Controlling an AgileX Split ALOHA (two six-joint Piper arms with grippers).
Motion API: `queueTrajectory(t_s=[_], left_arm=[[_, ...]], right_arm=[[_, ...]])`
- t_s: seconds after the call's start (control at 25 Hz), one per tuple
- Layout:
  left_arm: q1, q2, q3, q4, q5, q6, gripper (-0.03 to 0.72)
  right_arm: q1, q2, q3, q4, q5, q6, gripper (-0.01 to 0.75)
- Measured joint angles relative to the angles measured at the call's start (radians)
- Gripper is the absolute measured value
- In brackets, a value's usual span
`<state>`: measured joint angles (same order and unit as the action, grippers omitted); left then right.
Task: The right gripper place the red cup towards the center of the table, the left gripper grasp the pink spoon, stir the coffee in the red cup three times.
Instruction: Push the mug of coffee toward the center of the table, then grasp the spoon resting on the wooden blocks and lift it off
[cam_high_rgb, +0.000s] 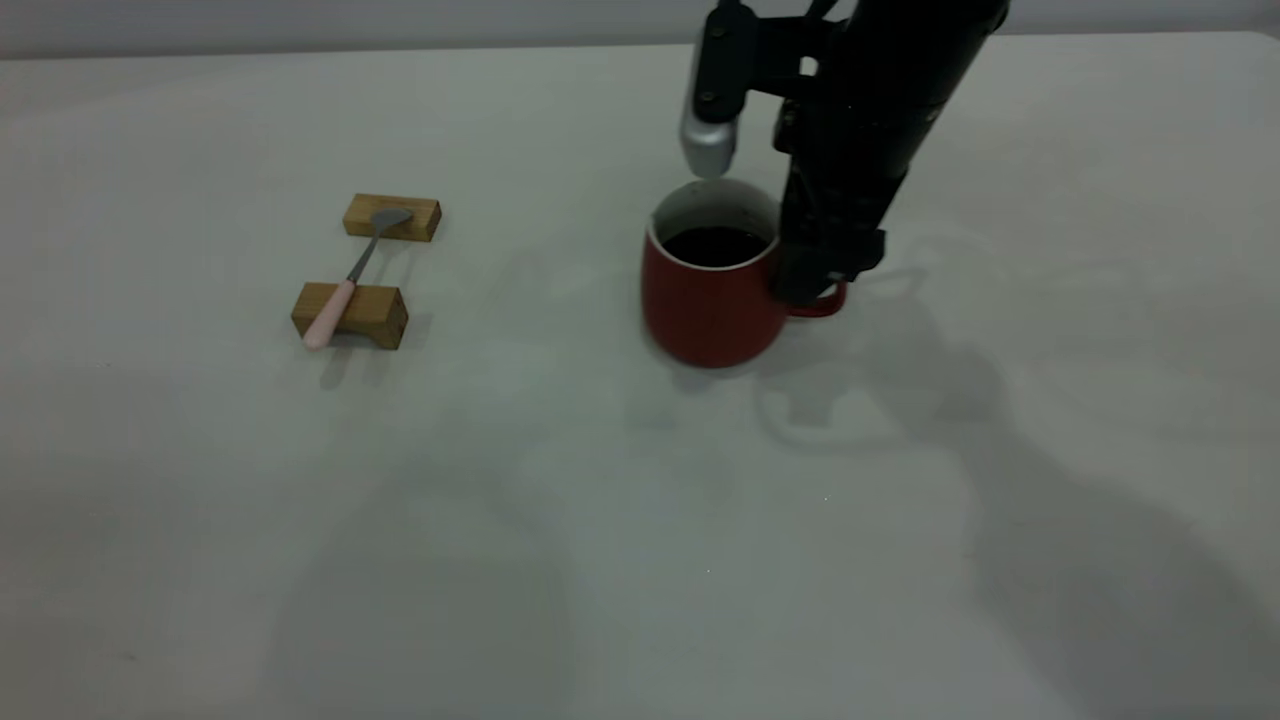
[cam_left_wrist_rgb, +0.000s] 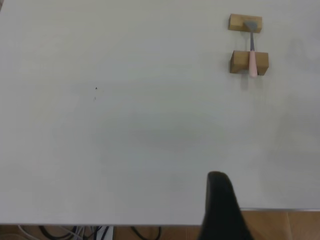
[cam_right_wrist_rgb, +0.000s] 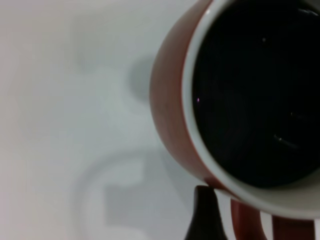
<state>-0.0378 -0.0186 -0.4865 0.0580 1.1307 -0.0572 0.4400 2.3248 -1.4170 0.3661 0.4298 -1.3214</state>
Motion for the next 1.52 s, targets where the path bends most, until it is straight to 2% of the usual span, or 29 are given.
queueTrajectory(t_s=[0.24, 0.6, 0.72, 0.84, 0.96, 1.24, 1.36, 1.52], left_arm=[[0.000, 0.000, 0.000, 0.000, 0.000, 0.000, 0.552], [0.000, 0.000, 0.000, 0.000, 0.000, 0.000, 0.552], [0.000, 0.000, 0.000, 0.000, 0.000, 0.000, 0.552], [0.000, 0.000, 0.000, 0.000, 0.000, 0.000, 0.552], [0.000, 0.000, 0.000, 0.000, 0.000, 0.000, 0.552], [0.000, 0.000, 0.000, 0.000, 0.000, 0.000, 0.552], [0.000, 0.000, 0.000, 0.000, 0.000, 0.000, 0.552], [0.000, 0.000, 0.000, 0.000, 0.000, 0.000, 0.552]], right_arm=[[0.041, 0.000, 0.000, 0.096, -0.025, 0.000, 0.600], [0.041, -0.013, 0.000, 0.161, 0.005, 0.050, 0.595], [0.030, -0.079, 0.000, 0.118, 0.093, 0.177, 0.595], [0.012, -0.203, 0.000, 0.027, 0.214, 0.402, 0.593], [0.007, -0.363, 0.000, -0.048, 0.364, 0.668, 0.593], [0.007, -0.746, 0.000, -0.161, 0.744, 0.997, 0.593], [0.007, -0.882, 0.021, -0.213, 0.791, 1.110, 0.593], [0.007, -1.045, 0.110, -0.257, 0.799, 1.138, 0.593]])
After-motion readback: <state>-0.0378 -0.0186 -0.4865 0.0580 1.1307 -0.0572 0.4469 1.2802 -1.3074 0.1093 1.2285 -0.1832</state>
